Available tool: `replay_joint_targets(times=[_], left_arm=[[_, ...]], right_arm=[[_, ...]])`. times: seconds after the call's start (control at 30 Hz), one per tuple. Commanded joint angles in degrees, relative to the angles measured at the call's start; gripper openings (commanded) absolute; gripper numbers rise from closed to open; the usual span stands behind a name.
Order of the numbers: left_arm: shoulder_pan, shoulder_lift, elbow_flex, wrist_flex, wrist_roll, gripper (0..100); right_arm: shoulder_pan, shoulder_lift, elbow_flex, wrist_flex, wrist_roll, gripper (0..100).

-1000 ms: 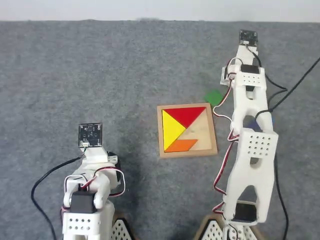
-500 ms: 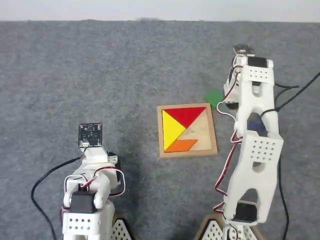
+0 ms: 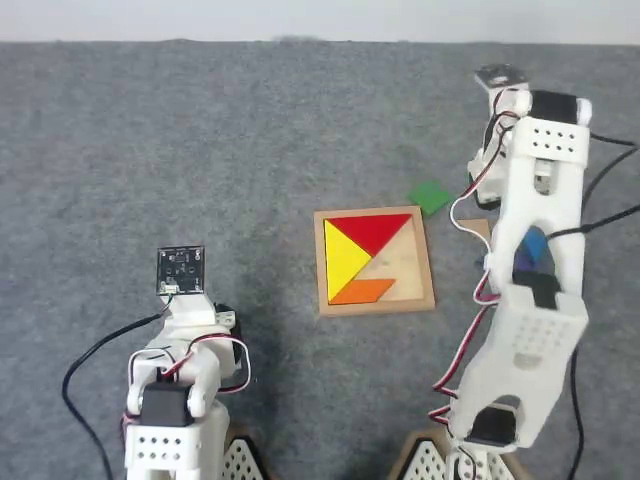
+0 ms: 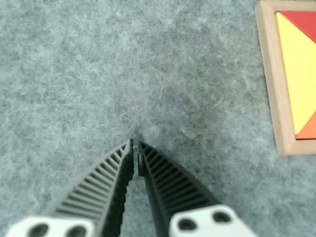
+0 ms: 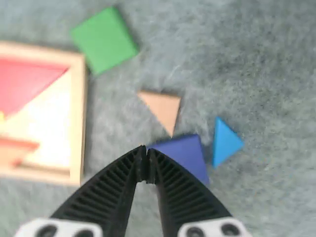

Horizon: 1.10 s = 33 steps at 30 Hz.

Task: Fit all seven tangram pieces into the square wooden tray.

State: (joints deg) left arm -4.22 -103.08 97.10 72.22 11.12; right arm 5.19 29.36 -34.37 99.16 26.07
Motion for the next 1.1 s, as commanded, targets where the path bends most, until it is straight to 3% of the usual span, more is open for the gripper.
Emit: replay_joint_targets(times=[0.0,0.07,0.23,0.4,0.77,1.07], left_arm=[[-0.4,-1.1,-0.7,0.1,-0.6,1],[-0.4,-1.1,-0.7,0.1,-0.6,1],[-0.4,-1.1,-0.7,0.1,-0.6,1],[-0.4,-1.1,-0.7,0.1,-0.6,1],[-0.4,-1.1,-0.7,0.1,-0.6,1],[-0.4,-1.1,-0.7,0.1,-0.6,1]], right_arm=[[0.0,-5.5,6.2,-0.7,11.6,1.0],[-0.1,-5.5,10.2,-4.6,15.7,3.6],[-0.3,-5.5,19.9,-18.9,17.9,17.2],[-0.9,-5.5,24.2,-26.1,20.2,17.6],[-1.0,0.8,22.0,-29.2,22.5,17.7],[-0.8,10.9,12.9,-25.4,22.3,17.4]])
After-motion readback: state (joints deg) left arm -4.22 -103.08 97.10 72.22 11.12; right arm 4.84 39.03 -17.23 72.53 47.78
